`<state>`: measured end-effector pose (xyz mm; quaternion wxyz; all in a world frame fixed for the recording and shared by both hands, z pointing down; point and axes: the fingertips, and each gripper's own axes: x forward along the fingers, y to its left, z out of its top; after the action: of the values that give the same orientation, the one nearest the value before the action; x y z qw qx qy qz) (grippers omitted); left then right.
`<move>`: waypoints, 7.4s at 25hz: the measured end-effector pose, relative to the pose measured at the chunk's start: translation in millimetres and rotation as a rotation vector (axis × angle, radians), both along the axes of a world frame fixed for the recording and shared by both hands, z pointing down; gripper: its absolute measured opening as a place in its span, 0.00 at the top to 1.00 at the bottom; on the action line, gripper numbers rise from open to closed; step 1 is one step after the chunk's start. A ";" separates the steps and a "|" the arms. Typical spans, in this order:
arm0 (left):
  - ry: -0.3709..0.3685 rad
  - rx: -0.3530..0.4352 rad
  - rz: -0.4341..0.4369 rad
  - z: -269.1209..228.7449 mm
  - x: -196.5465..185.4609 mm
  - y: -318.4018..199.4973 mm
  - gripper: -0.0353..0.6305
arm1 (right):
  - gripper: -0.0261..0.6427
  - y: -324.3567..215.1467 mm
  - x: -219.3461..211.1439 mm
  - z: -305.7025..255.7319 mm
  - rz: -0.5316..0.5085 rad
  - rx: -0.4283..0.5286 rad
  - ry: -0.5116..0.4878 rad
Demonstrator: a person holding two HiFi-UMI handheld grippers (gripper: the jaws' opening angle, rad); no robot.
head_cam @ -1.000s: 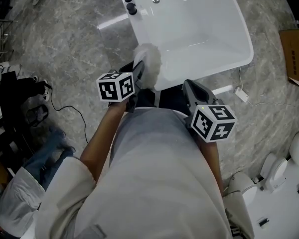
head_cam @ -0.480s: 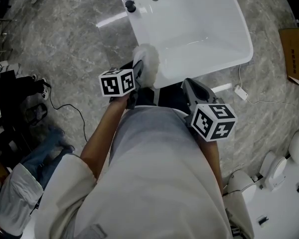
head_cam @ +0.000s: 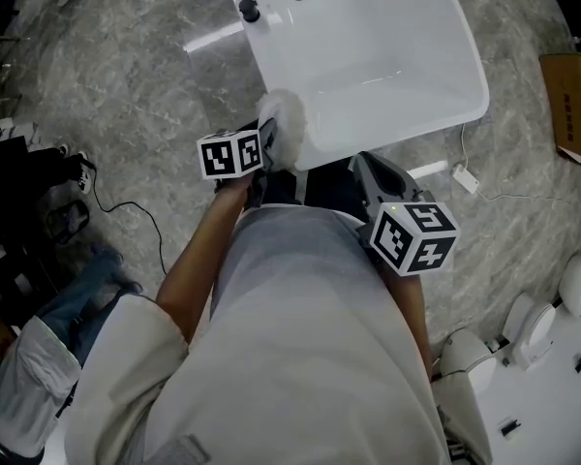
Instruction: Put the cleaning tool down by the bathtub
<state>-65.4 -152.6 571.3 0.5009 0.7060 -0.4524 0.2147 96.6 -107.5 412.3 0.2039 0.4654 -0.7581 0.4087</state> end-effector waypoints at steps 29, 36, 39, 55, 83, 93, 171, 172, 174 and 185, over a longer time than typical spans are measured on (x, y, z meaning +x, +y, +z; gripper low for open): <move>-0.084 -0.098 -0.007 73.9 19.7 -3.0 0.82 | 0.94 -6.6 5.7 4.5 -0.039 -0.011 0.041; -0.104 -0.105 -0.016 83.6 18.3 -6.3 0.82 | 0.94 -7.7 3.3 4.4 -0.052 -0.006 0.059; -0.120 -0.114 -0.004 88.1 20.2 -6.8 0.82 | 0.94 -7.5 4.5 4.1 -0.046 -0.007 0.060; -0.156 -0.147 -0.019 108.7 23.7 -6.0 0.82 | 0.94 -4.3 5.1 5.2 -0.048 -0.015 0.081; -0.160 -0.135 0.069 119.8 42.4 -3.3 0.79 | 0.94 -2.1 7.9 9.8 -0.057 -0.039 0.086; -0.126 -0.128 0.055 117.1 38.4 -4.1 0.69 | 0.94 -5.2 0.6 10.2 -0.078 -0.040 0.079; 0.097 0.327 0.121 -148.1 -33.3 -3.9 0.90 | 0.94 -24.3 -64.6 -18.8 -0.077 0.123 -0.028; 0.093 0.340 0.123 -152.5 -34.2 -3.5 0.90 | 0.94 -24.7 -64.9 -20.6 -0.077 0.133 -0.029; 0.083 0.363 0.125 -159.7 -35.8 -2.9 0.90 | 0.94 -25.1 -65.6 -22.8 -0.082 0.150 -0.027; 0.082 0.453 0.141 -195.7 -43.0 -4.3 0.90 | 0.94 -38.9 -62.5 -38.4 -0.111 0.231 0.015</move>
<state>-108.4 -156.9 375.6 0.3315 0.8382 -0.4178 0.1134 34.1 -146.4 373.9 0.1766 0.4462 -0.8232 0.3033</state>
